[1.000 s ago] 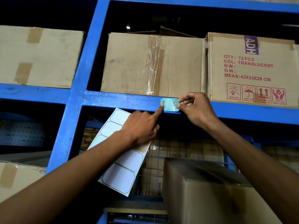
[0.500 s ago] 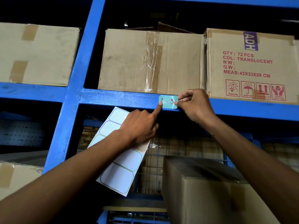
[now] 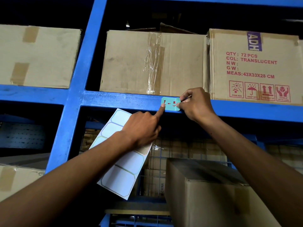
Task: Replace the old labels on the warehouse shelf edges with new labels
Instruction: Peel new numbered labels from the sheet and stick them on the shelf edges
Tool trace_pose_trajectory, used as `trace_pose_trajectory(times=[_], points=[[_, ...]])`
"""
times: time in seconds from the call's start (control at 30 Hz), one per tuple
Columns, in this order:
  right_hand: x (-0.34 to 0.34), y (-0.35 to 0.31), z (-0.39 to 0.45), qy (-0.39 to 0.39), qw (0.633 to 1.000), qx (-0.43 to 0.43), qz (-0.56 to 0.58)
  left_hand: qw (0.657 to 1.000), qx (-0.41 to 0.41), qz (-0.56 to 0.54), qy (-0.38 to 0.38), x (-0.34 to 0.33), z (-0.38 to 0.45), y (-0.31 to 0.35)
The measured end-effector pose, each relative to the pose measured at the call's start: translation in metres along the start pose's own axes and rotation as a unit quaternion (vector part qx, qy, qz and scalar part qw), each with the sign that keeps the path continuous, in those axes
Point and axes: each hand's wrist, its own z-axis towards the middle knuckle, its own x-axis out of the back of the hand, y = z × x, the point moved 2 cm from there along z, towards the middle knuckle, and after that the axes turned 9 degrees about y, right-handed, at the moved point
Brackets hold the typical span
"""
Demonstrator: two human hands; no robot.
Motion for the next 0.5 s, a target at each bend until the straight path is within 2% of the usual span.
trace_pose_trajectory(times=[0.5], points=[[0.0058,0.0078,0.0006,0.001,1.000,0.020,-0.004,1.000,-0.019,0.010,-0.019,0.0027,0.0040,-0.0020]])
